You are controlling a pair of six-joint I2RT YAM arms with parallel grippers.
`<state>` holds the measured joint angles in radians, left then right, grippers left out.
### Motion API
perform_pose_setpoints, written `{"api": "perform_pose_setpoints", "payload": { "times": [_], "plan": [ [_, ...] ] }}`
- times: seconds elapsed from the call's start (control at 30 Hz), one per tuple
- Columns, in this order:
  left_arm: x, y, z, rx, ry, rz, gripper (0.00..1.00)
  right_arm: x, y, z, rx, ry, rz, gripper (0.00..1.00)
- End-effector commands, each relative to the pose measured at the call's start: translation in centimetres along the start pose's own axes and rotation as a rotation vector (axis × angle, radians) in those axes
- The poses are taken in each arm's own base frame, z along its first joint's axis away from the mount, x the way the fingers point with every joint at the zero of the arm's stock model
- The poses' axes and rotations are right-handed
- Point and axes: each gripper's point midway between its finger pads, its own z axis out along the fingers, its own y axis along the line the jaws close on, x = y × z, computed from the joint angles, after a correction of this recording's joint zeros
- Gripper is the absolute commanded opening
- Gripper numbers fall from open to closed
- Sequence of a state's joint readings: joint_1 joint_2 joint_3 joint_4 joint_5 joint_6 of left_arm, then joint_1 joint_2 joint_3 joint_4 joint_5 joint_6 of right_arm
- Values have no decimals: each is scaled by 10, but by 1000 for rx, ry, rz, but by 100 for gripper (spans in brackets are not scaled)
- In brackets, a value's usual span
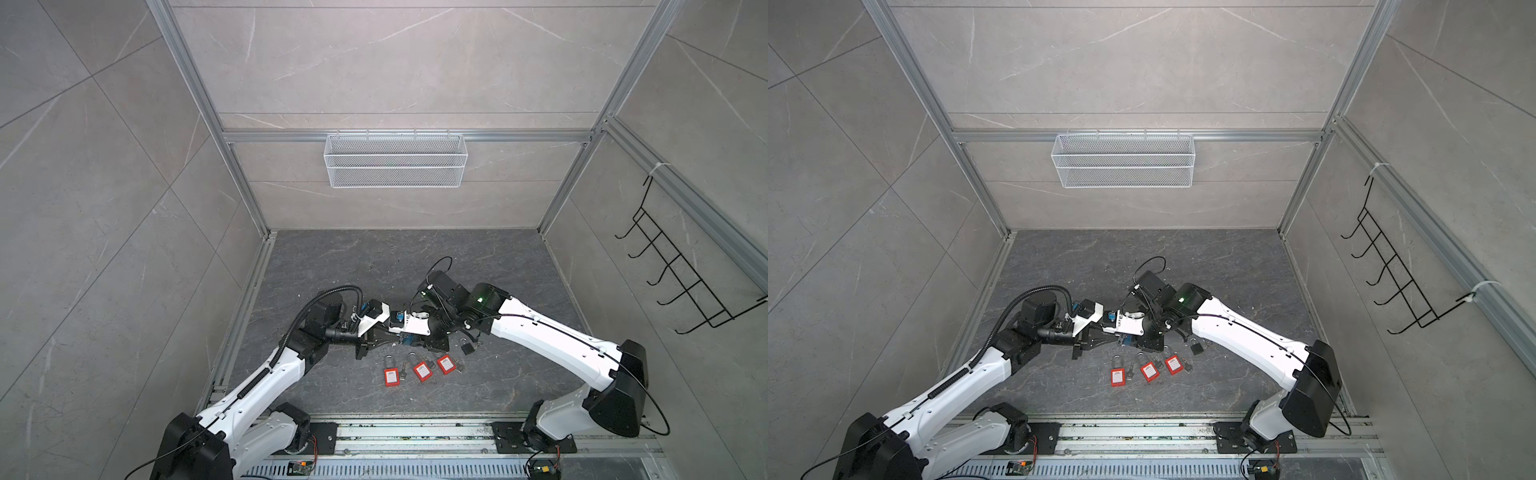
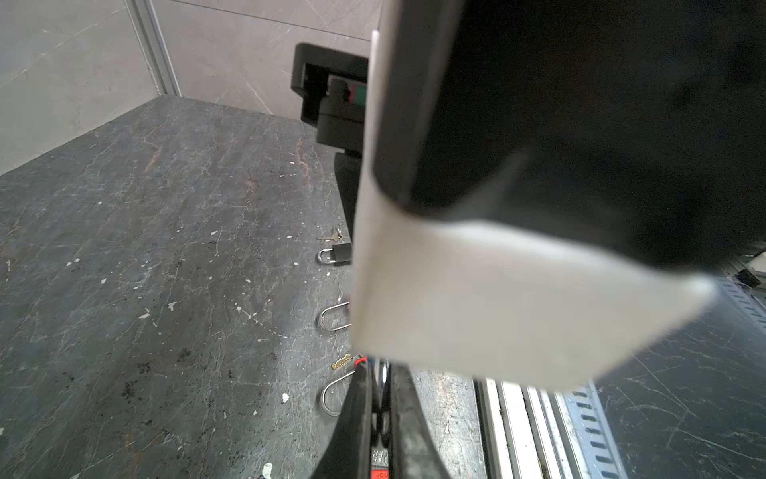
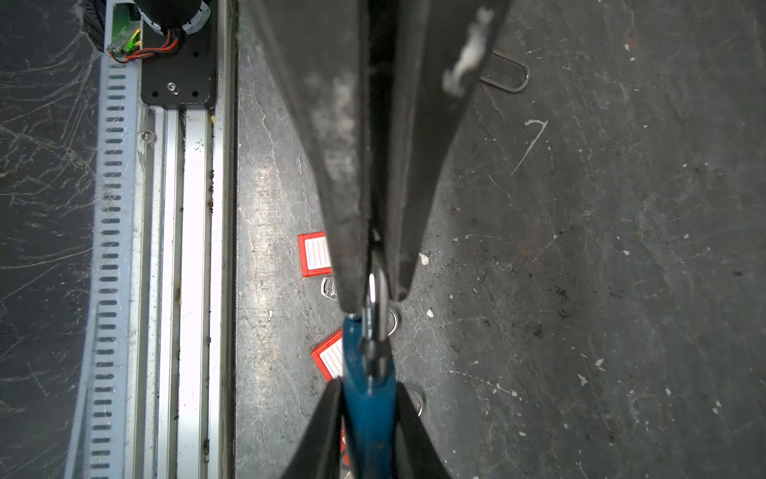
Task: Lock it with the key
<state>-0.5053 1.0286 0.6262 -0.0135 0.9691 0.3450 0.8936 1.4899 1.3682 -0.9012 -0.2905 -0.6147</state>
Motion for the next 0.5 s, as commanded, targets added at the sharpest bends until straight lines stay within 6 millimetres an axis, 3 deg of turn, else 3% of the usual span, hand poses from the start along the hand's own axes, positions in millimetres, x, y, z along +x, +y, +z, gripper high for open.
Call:
{"api": "perform_pose_setpoints", "payload": {
  "times": [0.0,0.17,0.27,0.47],
  "plan": [
    [-31,-2,-4,-3,-76,129,0,-2,15,-6,-51,-36,-10,9],
    [-27,0,-4,-27,-56,132,1,-5,15,-12,-47,-41,-5,8],
    [-21,1,-6,-55,-23,151,18,-5,17,-18,-45,-38,-8,7],
    [-19,-4,-6,-34,-12,138,26,-6,18,-23,-58,-21,2,7]
  ]
}}
